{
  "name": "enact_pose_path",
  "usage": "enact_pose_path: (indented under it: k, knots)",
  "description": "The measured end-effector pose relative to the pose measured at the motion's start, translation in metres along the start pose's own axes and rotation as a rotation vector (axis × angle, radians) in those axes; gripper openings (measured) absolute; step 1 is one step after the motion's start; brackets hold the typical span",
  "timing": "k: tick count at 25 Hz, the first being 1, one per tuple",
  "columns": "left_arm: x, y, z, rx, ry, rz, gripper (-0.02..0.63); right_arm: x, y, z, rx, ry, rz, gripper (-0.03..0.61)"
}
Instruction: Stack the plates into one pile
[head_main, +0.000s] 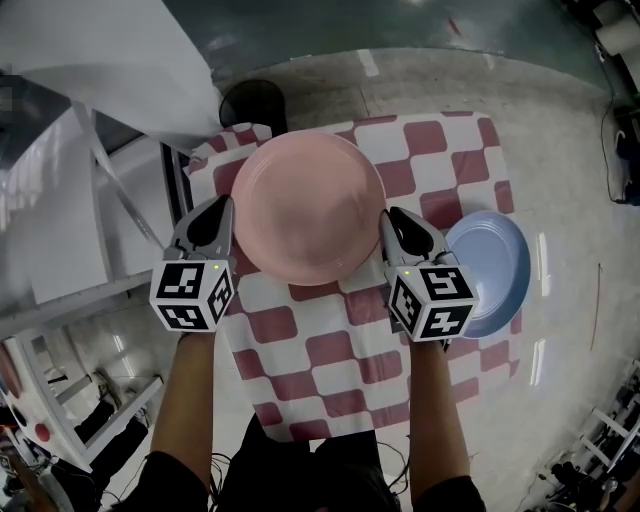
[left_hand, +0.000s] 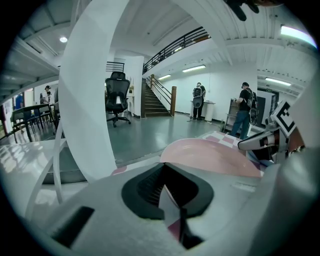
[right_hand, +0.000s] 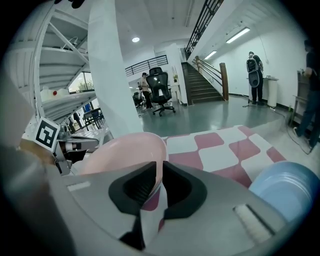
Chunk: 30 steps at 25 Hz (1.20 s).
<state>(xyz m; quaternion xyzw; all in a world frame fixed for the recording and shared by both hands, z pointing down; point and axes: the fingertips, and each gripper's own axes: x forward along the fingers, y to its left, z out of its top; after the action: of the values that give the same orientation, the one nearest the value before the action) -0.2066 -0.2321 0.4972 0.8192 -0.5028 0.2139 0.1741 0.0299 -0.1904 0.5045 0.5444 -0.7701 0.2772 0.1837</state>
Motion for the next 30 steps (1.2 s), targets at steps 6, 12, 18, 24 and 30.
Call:
enact_pose_path:
  k: [6,12,18,24,30]
  knots:
    - [-0.002,-0.010,0.008,0.022,-0.009,-0.018,-0.005,-0.009,-0.008,0.000,0.017,-0.017,-0.014,0.005]
    - [-0.001,-0.031,0.019,0.090,-0.020,-0.044,-0.003,-0.022,-0.016,-0.001,0.039,-0.038,-0.024,0.005]
    - [0.006,-0.062,0.018,0.116,0.003,-0.090,-0.003,-0.046,-0.038,-0.008,0.074,-0.054,-0.059,0.005]
    - [0.013,-0.104,0.024,0.148,-0.001,-0.141,-0.003,-0.080,-0.072,-0.021,0.115,-0.067,-0.112,0.005]
    - [0.021,-0.152,0.031,0.184,-0.006,-0.200,-0.003,-0.114,-0.105,-0.038,0.160,-0.078,-0.166,0.005]
